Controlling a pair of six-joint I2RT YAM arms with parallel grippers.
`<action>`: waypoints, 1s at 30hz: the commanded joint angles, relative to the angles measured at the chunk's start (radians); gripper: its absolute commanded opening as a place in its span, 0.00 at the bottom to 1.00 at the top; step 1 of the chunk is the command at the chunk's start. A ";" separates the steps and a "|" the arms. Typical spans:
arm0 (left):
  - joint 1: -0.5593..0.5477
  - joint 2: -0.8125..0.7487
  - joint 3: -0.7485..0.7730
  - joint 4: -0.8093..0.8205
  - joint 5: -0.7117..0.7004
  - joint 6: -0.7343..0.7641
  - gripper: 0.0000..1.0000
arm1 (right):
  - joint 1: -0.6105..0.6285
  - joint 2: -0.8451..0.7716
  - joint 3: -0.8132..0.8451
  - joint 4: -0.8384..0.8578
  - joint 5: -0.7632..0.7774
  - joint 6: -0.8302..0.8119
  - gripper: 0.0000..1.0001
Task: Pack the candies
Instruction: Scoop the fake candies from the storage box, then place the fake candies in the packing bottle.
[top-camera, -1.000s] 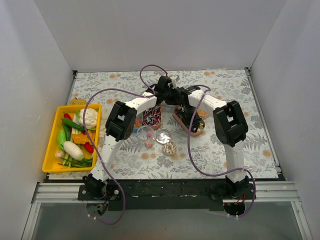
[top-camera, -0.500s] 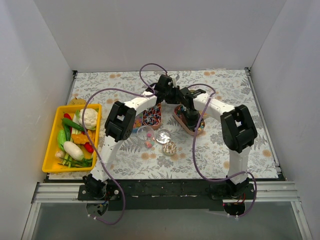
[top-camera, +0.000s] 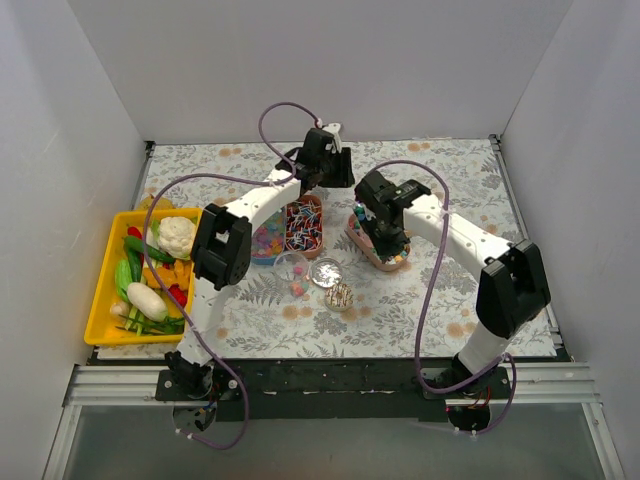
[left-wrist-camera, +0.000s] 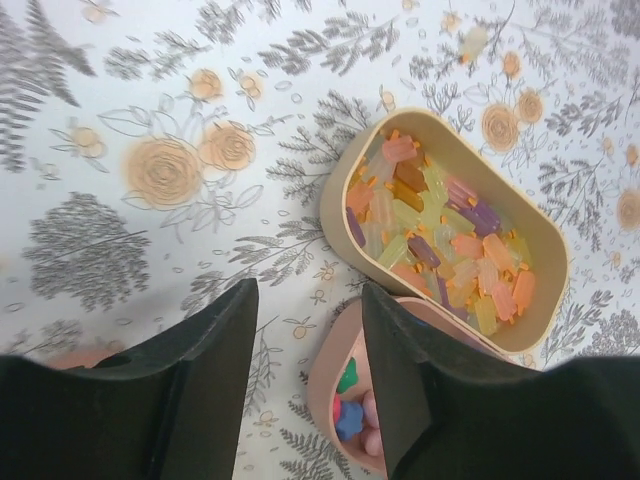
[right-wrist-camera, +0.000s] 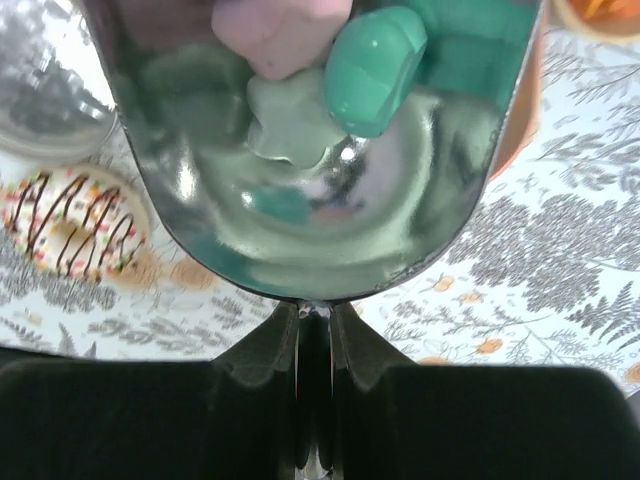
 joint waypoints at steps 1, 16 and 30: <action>0.039 -0.196 -0.049 -0.059 -0.100 0.011 0.47 | 0.049 -0.090 -0.038 -0.076 -0.052 0.037 0.01; 0.180 -0.653 -0.514 -0.139 -0.186 -0.090 0.88 | 0.252 -0.107 0.079 -0.195 -0.291 0.146 0.01; 0.231 -0.905 -0.775 -0.197 -0.260 -0.136 0.98 | 0.387 0.078 0.264 -0.229 -0.437 0.163 0.01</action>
